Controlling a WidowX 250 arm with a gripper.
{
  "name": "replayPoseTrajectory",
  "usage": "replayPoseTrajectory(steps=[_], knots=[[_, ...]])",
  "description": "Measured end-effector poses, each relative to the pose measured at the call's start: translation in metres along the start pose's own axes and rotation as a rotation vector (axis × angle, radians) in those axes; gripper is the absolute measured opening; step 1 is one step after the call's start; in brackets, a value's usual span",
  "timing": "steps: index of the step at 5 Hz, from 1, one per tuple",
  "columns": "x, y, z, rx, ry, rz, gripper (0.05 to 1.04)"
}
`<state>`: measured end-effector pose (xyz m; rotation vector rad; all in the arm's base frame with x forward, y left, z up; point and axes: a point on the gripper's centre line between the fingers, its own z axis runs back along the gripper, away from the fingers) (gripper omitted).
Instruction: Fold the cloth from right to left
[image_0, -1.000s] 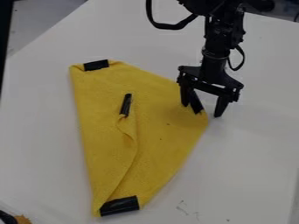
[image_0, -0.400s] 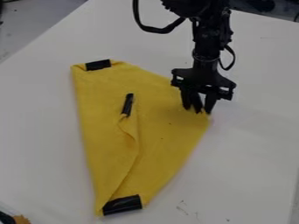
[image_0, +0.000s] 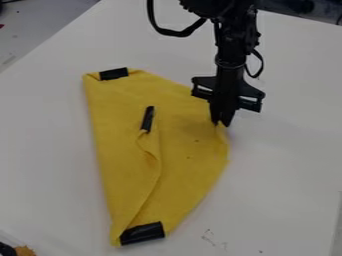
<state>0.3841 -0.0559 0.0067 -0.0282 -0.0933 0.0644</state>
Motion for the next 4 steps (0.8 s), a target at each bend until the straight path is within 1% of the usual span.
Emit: replayPoseTrajectory(steps=[1, 2, 3, 4], knots=[[0.001, 0.001, 0.018, -0.001, -0.031, 0.053, 0.078], [-0.008, 0.018, 0.049, 0.009, -0.107, 0.148, 0.078], [-0.032, 0.054, 0.063, 0.015, -0.132, 0.225, 0.077], [-0.061, 0.089, 0.068, 0.032, -0.136, 0.284, 0.077]])
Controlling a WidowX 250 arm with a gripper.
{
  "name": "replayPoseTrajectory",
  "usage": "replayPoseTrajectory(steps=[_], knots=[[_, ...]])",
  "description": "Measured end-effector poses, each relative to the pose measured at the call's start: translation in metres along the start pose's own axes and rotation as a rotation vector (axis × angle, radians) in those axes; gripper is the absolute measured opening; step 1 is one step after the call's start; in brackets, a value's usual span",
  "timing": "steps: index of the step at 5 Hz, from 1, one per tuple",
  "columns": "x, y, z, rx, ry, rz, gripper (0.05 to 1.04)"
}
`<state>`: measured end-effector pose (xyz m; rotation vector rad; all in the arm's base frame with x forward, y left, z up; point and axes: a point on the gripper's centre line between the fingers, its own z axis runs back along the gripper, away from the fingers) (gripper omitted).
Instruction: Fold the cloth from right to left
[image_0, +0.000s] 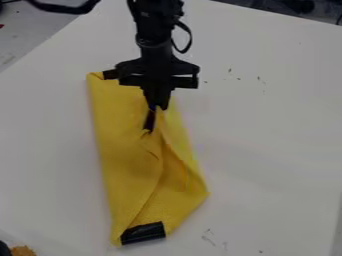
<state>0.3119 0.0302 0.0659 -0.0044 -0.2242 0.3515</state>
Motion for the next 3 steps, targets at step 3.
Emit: replayPoseTrajectory(steps=[3], knots=[[-0.032, 0.049, -0.028, -0.087, 0.070, 0.062, 0.077]])
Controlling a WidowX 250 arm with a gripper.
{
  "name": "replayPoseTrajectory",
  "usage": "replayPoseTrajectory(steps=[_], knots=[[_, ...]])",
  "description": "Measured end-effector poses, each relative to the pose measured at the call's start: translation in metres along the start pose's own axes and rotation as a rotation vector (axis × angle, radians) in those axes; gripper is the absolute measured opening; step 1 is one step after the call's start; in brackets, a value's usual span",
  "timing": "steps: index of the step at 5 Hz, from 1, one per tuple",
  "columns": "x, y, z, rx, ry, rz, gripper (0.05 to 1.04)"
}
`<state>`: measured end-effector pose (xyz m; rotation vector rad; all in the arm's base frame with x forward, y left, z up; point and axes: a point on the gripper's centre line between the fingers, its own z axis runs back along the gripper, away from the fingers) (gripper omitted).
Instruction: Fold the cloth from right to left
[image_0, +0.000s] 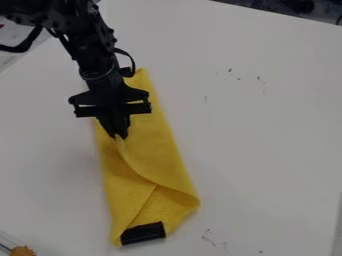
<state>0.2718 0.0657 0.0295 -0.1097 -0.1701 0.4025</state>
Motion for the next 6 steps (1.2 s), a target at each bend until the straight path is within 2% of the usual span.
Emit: replayPoseTrajectory(steps=[1, 2, 3, 4, 5, 6], knots=[[-0.008, 0.006, -0.012, -0.023, 0.017, 0.012, 0.106], [-0.012, 0.016, -0.011, 0.015, 0.046, -0.028, 0.284], [-0.008, 0.028, 0.000, 0.098, 0.102, -0.061, 0.561], [0.001, 0.037, 0.023, 0.176, 0.108, -0.081, 0.859], [0.001, 0.043, 0.027, 0.189, 0.126, -0.105, 1.012], [0.008, 0.041, 0.030, 0.172, 0.108, -0.172, 1.009]])
